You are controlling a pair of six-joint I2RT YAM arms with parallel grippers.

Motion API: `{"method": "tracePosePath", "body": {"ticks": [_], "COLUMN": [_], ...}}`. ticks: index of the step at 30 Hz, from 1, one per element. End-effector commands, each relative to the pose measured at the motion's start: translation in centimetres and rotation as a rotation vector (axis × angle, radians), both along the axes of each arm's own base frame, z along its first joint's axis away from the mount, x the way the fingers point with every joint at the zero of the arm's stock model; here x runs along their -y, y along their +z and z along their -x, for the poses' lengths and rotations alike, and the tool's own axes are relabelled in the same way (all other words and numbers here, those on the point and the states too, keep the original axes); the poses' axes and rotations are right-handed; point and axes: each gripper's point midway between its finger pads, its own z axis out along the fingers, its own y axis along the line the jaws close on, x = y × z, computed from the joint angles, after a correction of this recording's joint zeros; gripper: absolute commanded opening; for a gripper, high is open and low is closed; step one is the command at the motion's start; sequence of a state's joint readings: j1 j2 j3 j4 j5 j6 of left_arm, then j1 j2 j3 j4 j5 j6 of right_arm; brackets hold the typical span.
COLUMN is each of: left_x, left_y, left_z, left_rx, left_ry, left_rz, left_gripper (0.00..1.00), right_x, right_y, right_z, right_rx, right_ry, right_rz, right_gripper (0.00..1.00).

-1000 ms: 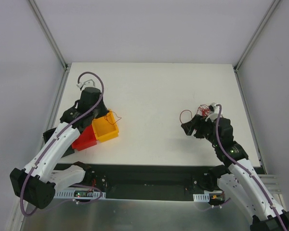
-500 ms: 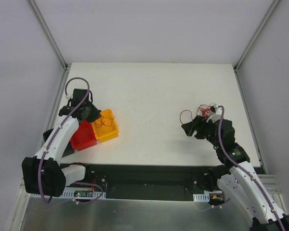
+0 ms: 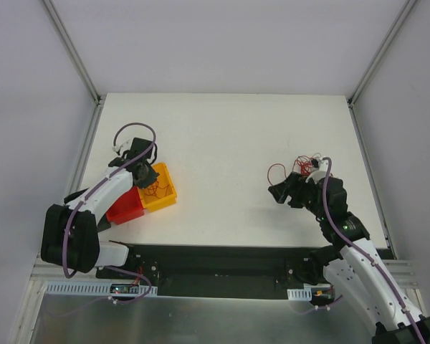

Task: Untangle the cables

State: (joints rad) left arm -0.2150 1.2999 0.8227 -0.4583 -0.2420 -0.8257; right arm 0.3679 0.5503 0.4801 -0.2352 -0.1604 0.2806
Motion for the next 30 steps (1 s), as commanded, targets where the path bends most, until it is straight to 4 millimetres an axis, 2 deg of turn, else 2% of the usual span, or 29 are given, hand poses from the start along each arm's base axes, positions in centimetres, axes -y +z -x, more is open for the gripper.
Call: {"method": "tracePosePath", "body": {"ticks": [1,6,9,15,19,22,24,27,30], "left_x": [1.1,1.8,2.6,4.3,4.6,5.5,6.3,8.7,11.0], "left_y": [0.2,-0.9,-0.3,2.4,5.3,7.9,9.5,11.6,12.7], "left_z": [-1.7,-0.5,-0.4,0.9,2.1,2.5,2.5,3.1,4.1], "left_rx": [0.019,-0.004,0.006,0.082,0.196,0.277,0.323,0.380,0.430], "left_ry": [-0.043,-0.049,-0.095,-0.202,-0.269,-0.371,-0.437,-0.590,-0.713], "left_rz": [-0.045,-0.048,-0.028,0.056,0.096,0.119,0.136,0.220,0.325], "left_gripper": [0.00,0.00,0.01,0.56,0.79,0.87,0.89,0.89,0.90], "right_x": [-0.4,-0.6,-0.8,-0.5,0.0,0.5,1.9,5.0,7.2], "right_y": [1.6,1.5,1.5,1.7,0.4,0.1,-0.5,-1.9,-3.9], "right_z": [-0.6,-0.5,-0.4,-0.8,-1.2,-1.8,-2.8,-4.4,-6.0], "right_rx": [0.041,0.043,0.042,0.042,0.017,-0.034,-0.100,-0.227,-0.339], "right_ry": [0.000,0.012,0.019,0.011,-0.008,-0.020,-0.102,-0.250,-0.336], "right_rz": [-0.036,-0.054,-0.055,-0.029,0.018,0.083,0.156,0.287,0.361], "right_gripper": [0.78,0.78,0.78,0.78,0.78,0.78,0.78,0.78,0.77]}}
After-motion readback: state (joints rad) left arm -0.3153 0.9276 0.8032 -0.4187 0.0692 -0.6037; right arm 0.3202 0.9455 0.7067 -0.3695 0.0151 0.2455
